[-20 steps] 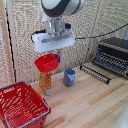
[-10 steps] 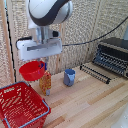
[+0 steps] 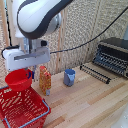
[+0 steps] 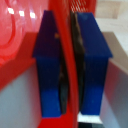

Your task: Please locate the crimson dish within your space. Move your hand towards it gently. Tenderly hold the bowl carefully using your fingers and raise it. With caution, shift it towards the basket. Kindly let loose of the dish to drop it in the basket.

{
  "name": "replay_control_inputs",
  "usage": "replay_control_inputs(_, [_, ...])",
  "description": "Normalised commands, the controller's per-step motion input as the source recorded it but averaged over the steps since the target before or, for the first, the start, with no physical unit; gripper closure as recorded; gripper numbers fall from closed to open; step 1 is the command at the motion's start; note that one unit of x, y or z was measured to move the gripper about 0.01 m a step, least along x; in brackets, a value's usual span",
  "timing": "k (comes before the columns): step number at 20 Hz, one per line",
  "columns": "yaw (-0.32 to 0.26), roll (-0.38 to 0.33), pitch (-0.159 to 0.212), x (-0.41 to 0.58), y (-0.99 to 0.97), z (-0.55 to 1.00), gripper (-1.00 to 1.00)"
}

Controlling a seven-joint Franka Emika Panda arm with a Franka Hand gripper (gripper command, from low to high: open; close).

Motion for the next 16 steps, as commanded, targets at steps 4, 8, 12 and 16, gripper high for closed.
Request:
replay_control_inputs(4, [0.137, -0.117, -0.091, 0.226, 0.35, -0.27, 1.0])
replay_control_inputs(8, [0.134, -0.227, -0.121, 0.292, 0.17, -0.26, 1.0])
replay_control_inputs(12, [0.141, -0.231, -0.12, 0.363, 0.12, -0.15, 1.0])
replay_control_inputs(16, [0.121, -0.112, -0.105, 0.283, 0.14, -0.13, 1.0])
